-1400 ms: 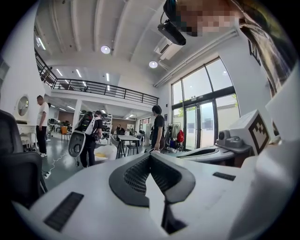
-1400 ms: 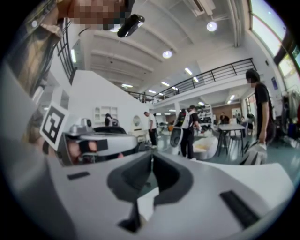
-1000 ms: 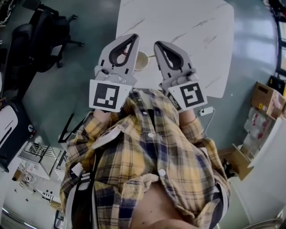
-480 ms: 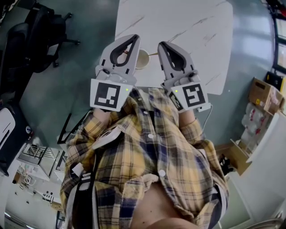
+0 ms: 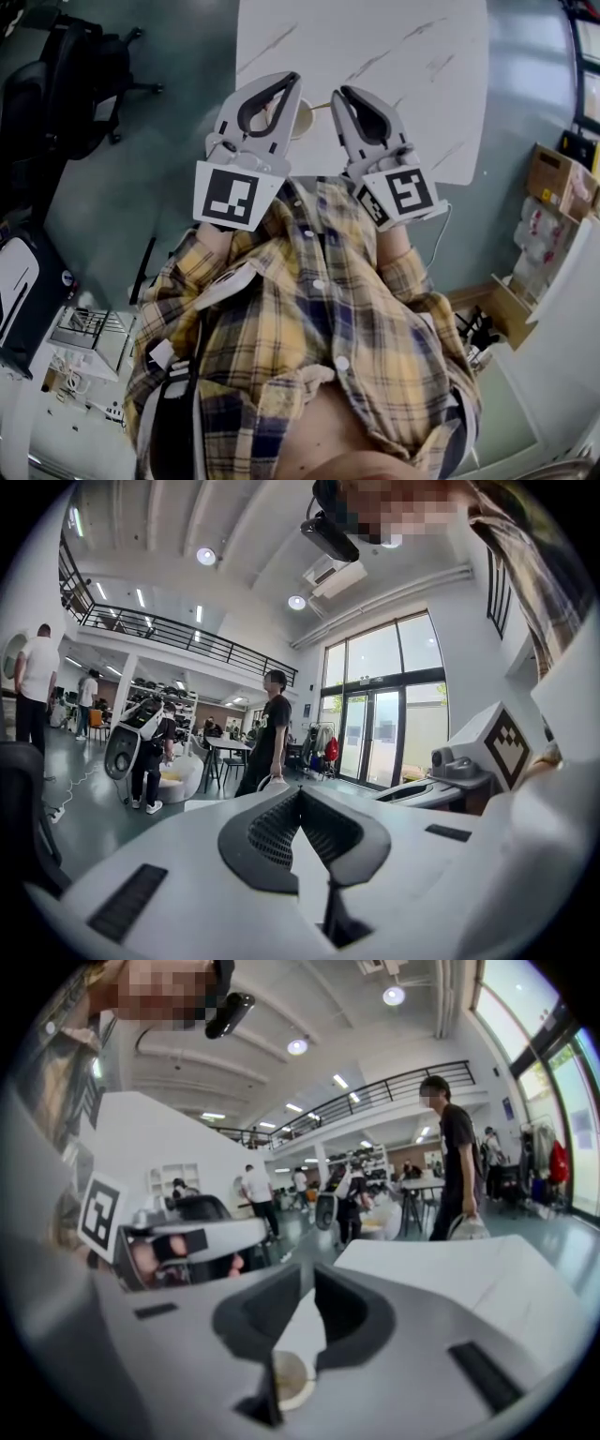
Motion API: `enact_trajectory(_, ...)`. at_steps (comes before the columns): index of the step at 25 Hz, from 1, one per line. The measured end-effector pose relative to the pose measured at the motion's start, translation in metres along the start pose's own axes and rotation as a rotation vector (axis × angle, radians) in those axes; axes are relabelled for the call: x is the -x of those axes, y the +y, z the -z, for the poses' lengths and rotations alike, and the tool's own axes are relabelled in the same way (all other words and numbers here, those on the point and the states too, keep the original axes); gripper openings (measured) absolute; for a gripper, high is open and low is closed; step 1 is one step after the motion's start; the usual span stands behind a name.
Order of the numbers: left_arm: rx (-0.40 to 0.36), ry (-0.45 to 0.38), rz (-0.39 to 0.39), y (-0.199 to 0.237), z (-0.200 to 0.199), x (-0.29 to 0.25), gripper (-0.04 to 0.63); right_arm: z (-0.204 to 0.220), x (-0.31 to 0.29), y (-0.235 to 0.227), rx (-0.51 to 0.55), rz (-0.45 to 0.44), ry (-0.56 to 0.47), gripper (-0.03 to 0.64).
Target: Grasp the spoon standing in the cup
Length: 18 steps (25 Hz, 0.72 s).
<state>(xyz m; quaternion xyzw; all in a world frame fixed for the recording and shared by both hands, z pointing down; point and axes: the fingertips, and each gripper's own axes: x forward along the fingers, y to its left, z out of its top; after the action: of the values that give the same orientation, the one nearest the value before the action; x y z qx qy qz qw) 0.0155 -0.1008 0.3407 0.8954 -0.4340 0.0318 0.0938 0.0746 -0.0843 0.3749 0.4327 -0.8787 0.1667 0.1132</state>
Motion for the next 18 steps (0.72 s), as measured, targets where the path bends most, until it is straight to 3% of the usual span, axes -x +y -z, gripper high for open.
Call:
enact_trajectory(4, 0.004, 0.018, 0.029, -0.005, 0.008, -0.004, 0.015, 0.01, -0.002, -0.003, -0.026, 0.003, 0.02, 0.098)
enact_trajectory(18, 0.023, 0.073, 0.06, -0.011, 0.033, -0.013, 0.015, 0.049, -0.01, -0.023, -0.095, 0.032, 0.102, 0.164)
